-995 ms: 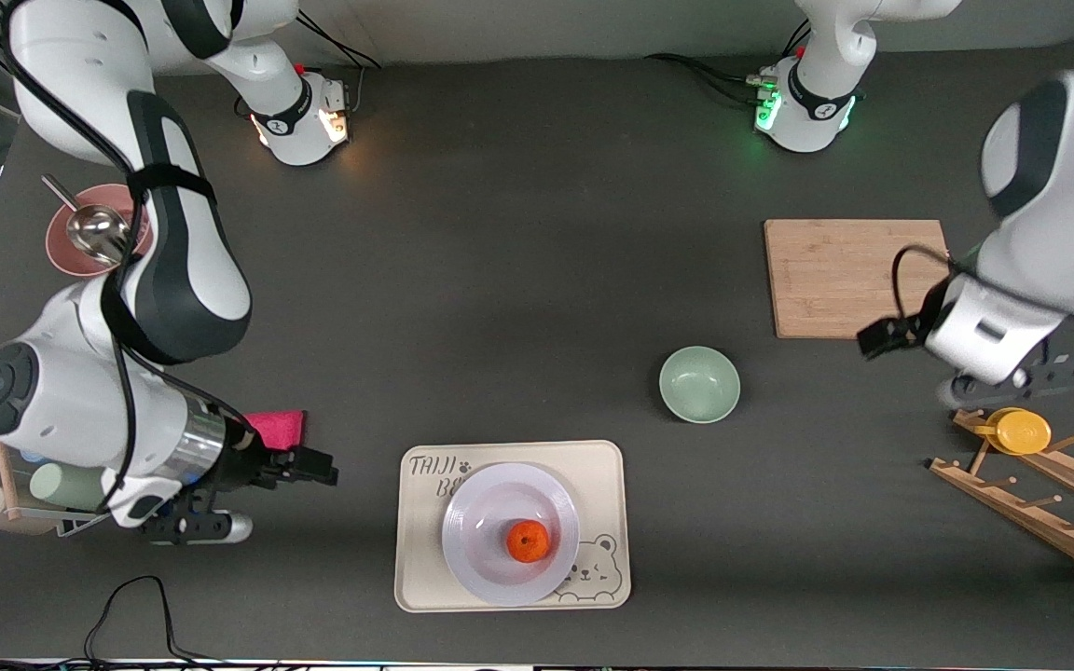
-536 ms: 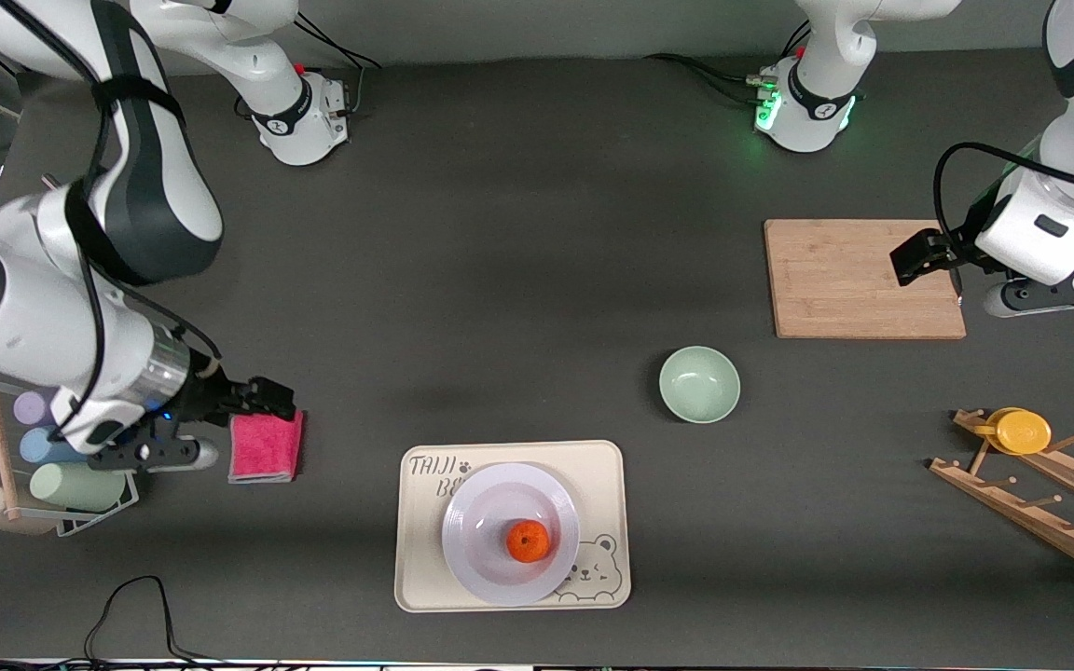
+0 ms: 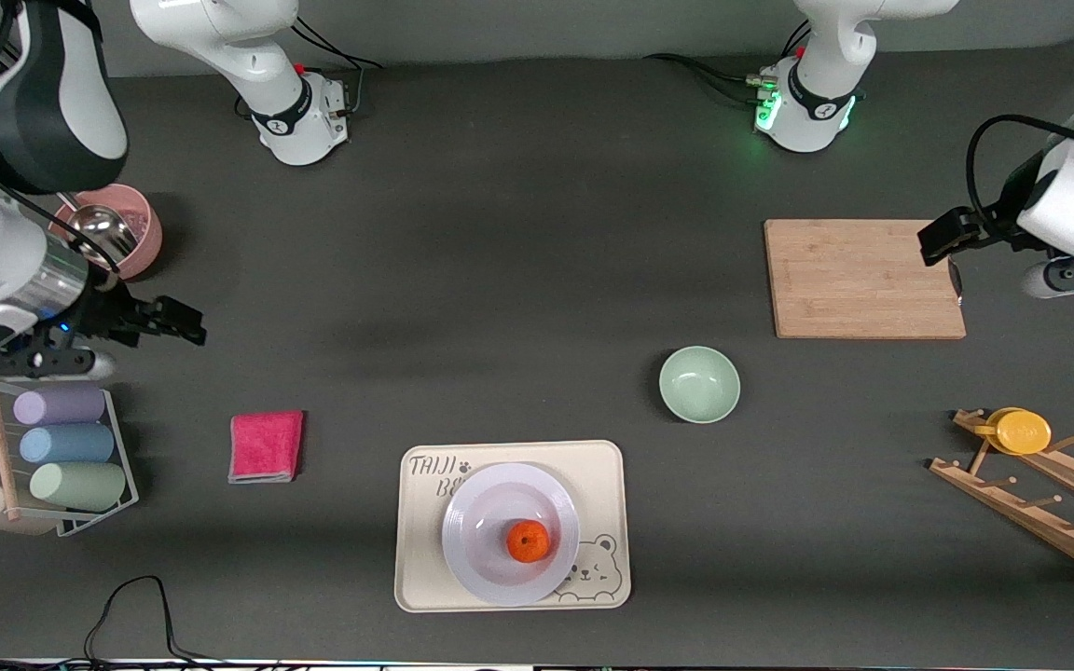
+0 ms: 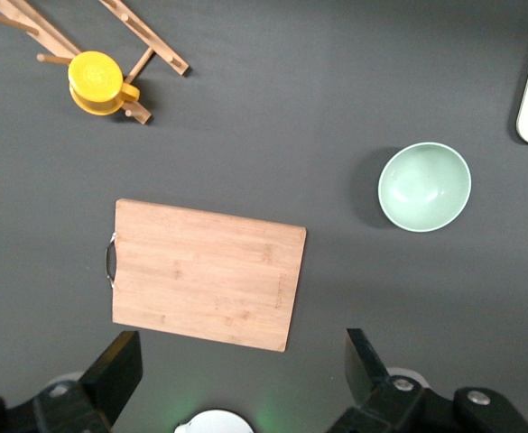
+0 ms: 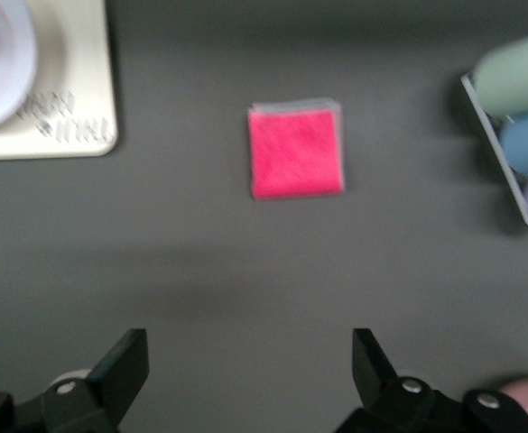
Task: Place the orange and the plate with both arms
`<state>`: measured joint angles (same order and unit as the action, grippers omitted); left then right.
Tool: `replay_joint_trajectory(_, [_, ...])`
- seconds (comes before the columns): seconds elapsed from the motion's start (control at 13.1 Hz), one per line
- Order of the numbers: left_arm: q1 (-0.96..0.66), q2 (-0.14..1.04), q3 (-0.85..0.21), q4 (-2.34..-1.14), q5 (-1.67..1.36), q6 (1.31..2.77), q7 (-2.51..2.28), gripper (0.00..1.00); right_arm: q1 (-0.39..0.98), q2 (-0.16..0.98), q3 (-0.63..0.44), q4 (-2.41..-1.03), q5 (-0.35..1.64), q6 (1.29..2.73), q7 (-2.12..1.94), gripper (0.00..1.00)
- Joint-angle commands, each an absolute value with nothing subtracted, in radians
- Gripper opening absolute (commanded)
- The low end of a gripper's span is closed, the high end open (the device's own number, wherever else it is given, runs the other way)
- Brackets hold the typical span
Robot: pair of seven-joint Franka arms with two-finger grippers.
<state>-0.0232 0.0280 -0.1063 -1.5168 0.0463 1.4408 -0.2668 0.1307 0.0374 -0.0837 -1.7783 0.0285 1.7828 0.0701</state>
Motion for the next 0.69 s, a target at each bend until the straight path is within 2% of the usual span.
replay_joint_trajectory(0.0, [0.02, 0.025, -0.16, -1.49, 0.044, 1.388, -0.255, 1.0, 0.112, -0.108, -0.072, -1.86, -0.011, 1.729, 0.071, 1.0])
replay_joint_trajectory(0.15, [0.02, 0.021, -0.153, -1.488, 0.025, 1.385, -0.255, 1.0, 0.086, -0.156, -0.055, -1.864, -0.023, 1.729, 0.101, 1.0])
replay_joint_trajectory(0.31, [0.002, 0.021, -0.126, -1.486, 0.025, 1.378, -0.255, 1.0, 0.049, -0.156, -0.032, -1.81, -0.021, 1.726, 0.107, 1.0])
replay_joint_trajectory(0.61, [0.015, 0.028, -0.141, -1.466, 0.034, 1.359, -0.261, 1.0, 0.061, -0.124, -0.02, -1.818, -0.021, 1.714, 0.063, 1.0])
